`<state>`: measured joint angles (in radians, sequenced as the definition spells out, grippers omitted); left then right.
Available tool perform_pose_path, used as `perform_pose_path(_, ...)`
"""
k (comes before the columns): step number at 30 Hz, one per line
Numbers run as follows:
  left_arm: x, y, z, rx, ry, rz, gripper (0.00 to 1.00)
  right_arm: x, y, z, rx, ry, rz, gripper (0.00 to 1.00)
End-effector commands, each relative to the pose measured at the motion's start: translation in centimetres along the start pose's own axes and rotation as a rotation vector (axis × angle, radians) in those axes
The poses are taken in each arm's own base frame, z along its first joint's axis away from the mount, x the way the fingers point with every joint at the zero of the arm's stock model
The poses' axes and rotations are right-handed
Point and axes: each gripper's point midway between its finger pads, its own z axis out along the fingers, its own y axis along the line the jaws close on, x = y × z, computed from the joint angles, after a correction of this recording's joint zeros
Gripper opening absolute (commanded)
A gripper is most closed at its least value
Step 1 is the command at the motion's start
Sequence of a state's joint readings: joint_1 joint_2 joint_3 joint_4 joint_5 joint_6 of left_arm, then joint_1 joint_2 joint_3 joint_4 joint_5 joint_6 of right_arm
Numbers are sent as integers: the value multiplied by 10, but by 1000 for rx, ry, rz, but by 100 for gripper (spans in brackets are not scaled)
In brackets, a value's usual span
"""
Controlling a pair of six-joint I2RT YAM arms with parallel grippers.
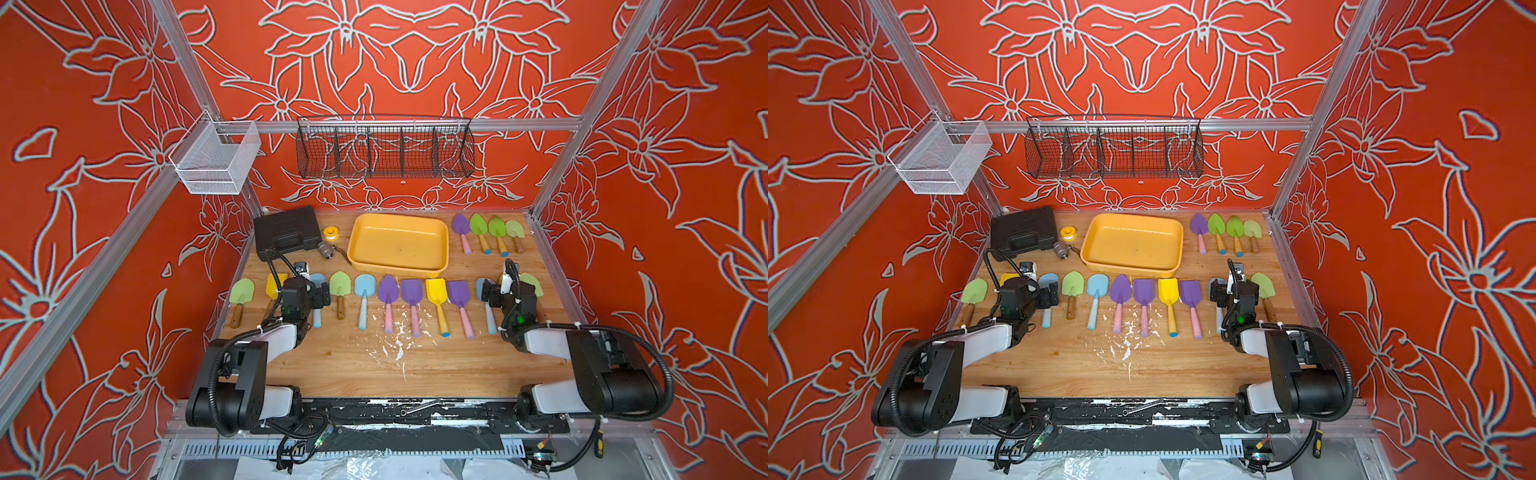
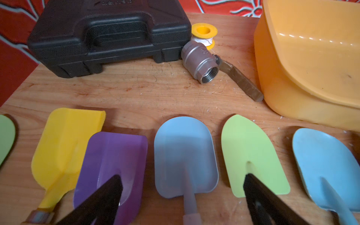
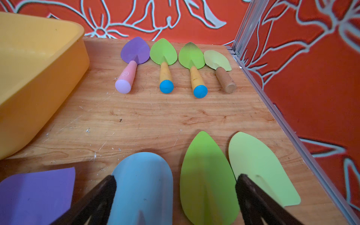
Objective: Take the shovel out of the storage box
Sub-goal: Reset both arms
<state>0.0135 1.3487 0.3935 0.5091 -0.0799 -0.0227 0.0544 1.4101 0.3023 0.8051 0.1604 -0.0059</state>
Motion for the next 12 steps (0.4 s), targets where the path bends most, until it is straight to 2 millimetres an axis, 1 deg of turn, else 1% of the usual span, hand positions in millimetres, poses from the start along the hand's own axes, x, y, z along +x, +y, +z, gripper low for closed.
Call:
perform_pose_path(1, -3, -1, 2, 10, -3, -6, 97, -6, -3, 2, 17, -13, 17, 98)
perform_pose_path(12, -4, 0, 0, 9, -8, -7, 97, -6, -3, 2, 17, -12, 18, 98)
